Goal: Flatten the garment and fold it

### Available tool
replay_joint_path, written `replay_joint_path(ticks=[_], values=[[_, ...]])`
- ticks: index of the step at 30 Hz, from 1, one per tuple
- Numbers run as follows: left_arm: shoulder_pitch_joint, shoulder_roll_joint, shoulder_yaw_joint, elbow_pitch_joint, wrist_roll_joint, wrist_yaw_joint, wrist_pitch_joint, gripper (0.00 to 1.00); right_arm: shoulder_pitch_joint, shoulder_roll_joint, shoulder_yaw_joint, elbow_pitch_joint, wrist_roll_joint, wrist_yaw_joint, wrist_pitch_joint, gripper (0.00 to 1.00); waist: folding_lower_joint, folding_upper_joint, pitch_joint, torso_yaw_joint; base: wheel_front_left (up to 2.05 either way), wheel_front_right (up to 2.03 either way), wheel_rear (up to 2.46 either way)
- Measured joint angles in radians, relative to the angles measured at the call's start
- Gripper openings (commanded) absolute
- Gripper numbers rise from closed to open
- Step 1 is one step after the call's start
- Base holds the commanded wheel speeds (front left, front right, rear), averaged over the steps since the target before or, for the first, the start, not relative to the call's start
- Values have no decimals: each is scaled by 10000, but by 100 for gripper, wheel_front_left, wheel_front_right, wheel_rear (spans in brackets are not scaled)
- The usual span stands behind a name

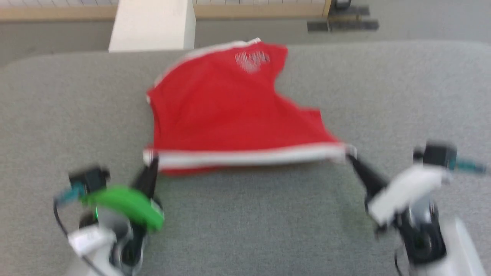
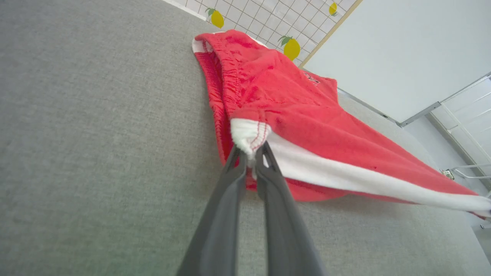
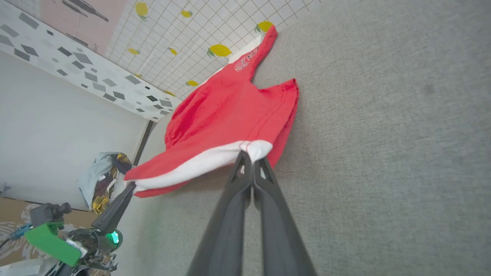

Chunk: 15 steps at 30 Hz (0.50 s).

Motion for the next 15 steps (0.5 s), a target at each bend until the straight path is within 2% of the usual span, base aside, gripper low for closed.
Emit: replay_joint_path(ticks=[8,15], values=[[2852,23,2,-1400,-464,780,253,0,3584,44,-594,-2385,-328,2,1839,0,0,0,-1055,-15,0,0,0],[4819,332,142,-2959,-802,1862,1175,0,6006,81,-755,-4312,-284,2,4391,0,0,0,-1664,-34,0,0,0]])
